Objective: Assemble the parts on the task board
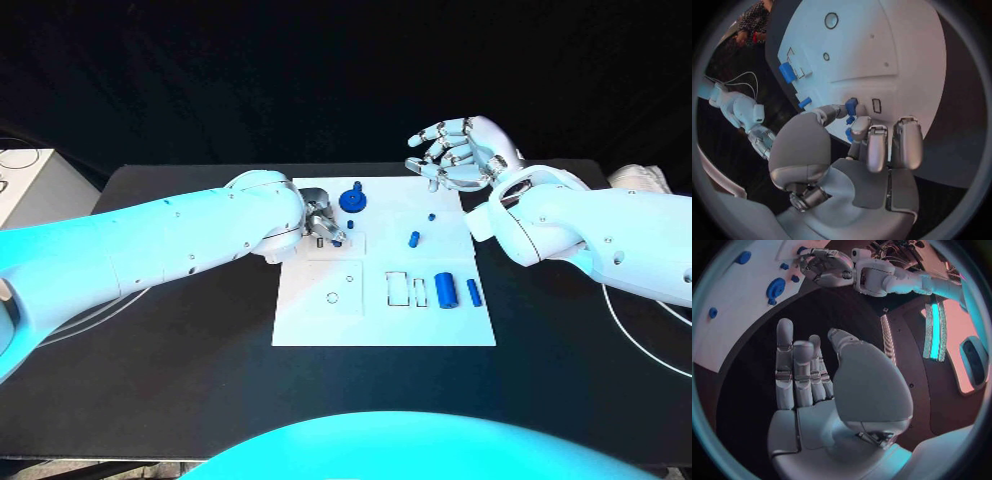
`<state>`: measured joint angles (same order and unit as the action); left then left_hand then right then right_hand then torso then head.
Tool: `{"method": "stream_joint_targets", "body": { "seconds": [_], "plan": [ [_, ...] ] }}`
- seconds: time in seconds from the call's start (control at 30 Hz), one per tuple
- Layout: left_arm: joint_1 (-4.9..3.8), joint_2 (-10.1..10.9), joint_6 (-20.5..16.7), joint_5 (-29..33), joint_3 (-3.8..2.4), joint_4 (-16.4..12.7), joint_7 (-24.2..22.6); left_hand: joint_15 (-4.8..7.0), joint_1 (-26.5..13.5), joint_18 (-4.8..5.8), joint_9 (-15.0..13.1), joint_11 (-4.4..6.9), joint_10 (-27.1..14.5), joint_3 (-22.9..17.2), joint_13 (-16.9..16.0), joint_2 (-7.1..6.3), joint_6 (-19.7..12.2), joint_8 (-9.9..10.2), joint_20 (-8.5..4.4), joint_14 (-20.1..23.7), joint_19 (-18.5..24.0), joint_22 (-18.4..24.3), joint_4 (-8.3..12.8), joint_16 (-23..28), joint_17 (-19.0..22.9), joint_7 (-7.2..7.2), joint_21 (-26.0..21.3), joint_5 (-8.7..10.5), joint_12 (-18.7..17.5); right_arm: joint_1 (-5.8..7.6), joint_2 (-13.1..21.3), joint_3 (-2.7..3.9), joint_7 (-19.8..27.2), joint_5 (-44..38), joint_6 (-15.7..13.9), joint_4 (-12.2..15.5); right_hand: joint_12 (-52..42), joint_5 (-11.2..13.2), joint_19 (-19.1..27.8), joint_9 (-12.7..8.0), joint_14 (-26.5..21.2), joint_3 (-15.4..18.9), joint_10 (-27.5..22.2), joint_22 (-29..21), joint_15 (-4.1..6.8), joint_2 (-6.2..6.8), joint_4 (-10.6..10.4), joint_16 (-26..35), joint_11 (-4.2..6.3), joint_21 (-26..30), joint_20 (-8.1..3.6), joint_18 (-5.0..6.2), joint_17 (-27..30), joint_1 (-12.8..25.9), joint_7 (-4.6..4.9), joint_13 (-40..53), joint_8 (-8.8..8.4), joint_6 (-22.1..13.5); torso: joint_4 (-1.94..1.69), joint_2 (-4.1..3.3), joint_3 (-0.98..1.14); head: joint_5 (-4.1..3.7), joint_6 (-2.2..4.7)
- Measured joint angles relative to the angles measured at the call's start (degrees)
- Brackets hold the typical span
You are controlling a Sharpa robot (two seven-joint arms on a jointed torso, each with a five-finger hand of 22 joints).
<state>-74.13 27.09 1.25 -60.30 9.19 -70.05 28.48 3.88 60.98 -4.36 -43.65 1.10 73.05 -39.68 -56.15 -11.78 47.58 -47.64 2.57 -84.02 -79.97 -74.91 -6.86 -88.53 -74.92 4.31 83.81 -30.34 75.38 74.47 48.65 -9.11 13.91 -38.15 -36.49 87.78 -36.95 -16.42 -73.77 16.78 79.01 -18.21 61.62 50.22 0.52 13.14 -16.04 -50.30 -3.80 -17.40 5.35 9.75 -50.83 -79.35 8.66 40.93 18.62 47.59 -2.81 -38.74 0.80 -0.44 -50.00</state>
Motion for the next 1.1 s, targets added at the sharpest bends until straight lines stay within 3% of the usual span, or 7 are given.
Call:
{"method": "stream_joint_targets", "body": {
  "seconds": [0.17, 0.3, 0.67, 0.97, 1.1],
  "plan": [
    [0.07, -0.02, -0.07, 0.03, 0.05, 0.13, 0.00, 0.62, -1.46, 0.00, 0.05, 0.42, 0.42, 1.98, -0.57, -0.46, 1.08, 1.45, -0.44, 0.07, -0.17, 0.00, 1.98, 0.00, 0.00, -1.69, -0.06, 0.86, 0.00, 0.00, 0.01, 0.00, 0.00, 0.00, 0.01, 0.00, 0.00, 0.00, 0.00, 0.00, 0.00, 0.00, 0.00, 0.00, 0.00, 0.00, 0.00, 0.00, 0.00, 0.00, 0.00, 0.00, 0.00, 0.00, 0.00, 0.00, 0.00, 0.00, 0.00, 0.00, 0.00, -0.04, 0.00],
    [0.09, -0.02, -0.14, 0.07, 0.05, 0.19, 0.00, 0.63, -1.78, 0.01, 0.28, 0.52, 0.52, 2.76, -0.82, -0.62, 2.12, 1.95, -0.53, 0.08, -0.08, 0.00, 2.72, 0.00, 0.00, -2.23, -0.25, 1.08, 0.00, 0.00, 0.02, 0.00, 0.01, 0.00, 0.01, 0.00, 0.00, 0.00, -0.22, 0.00, 0.00, 0.00, 0.00, -0.09, 0.00, 0.00, 0.00, 0.24, 0.00, 0.00, -0.22, 0.00, -0.05, 0.00, 0.00, -0.06, 0.00, 0.00, -0.01, 0.00, 0.01, -0.10, 0.00],
    [0.19, 0.03, -0.34, 0.13, 0.10, 0.25, 0.00, 0.63, -2.23, 0.01, 0.27, 0.53, 0.50, 7.88, -1.37, -0.76, 3.14, 2.55, -0.53, 0.08, -0.08, 0.00, -0.27, 0.00, 0.00, -2.69, -0.24, 1.91, 0.00, 0.00, 0.09, 0.00, 0.01, 0.00, 0.03, 0.03, 0.00, 0.00, -0.22, 0.01, 0.00, 0.00, 0.00, -0.09, 0.00, 0.00, 0.00, 0.24, 0.00, 0.00, -0.22, -0.01, -0.05, 0.00, 0.00, -0.05, 0.00, 0.00, 0.00, -0.04, 0.00, -0.11, 0.00],
    [0.33, 0.93, -0.83, 0.19, 0.13, -0.45, 0.00, 0.63, -1.72, 0.00, -0.05, 0.52, 0.50, 12.29, -2.10, -0.28, 3.23, 3.01, -0.53, 0.08, -0.08, -0.04, -3.75, 0.00, 0.00, -2.36, -0.45, 6.71, 0.29, 0.00, 0.18, 0.00, 0.01, 0.03, 0.07, 0.07, 0.00, 0.00, -0.22, 0.01, 0.00, 0.00, 0.01, -0.19, 0.00, -0.03, 0.00, 0.24, -0.01, 0.00, -0.22, 0.00, -0.12, 0.03, 0.00, -0.11, 0.00, 0.00, 0.00, -0.05, -0.03, -0.38, 0.00],
    [0.43, 1.57, -1.05, 0.19, -0.21, -1.26, 0.04, 0.63, -1.29, 0.00, -0.24, 0.52, 0.50, 13.76, -2.26, -0.56, 3.23, 3.10, -0.52, 0.08, -0.08, -0.04, -5.22, 0.00, 0.00, -2.36, -0.45, 8.87, 0.29, 0.00, 0.24, 0.00, 0.02, 0.04, 0.08, 0.08, 0.00, 0.00, -0.22, 0.01, 0.00, 0.00, 0.01, -0.19, 0.00, -0.25, 0.00, 0.24, -0.01, 0.00, -0.22, -0.01, -0.12, 0.25, 0.00, -0.11, 0.00, 0.00, 0.01, -0.05, -0.04, -0.41, 0.00]
  ]
}}
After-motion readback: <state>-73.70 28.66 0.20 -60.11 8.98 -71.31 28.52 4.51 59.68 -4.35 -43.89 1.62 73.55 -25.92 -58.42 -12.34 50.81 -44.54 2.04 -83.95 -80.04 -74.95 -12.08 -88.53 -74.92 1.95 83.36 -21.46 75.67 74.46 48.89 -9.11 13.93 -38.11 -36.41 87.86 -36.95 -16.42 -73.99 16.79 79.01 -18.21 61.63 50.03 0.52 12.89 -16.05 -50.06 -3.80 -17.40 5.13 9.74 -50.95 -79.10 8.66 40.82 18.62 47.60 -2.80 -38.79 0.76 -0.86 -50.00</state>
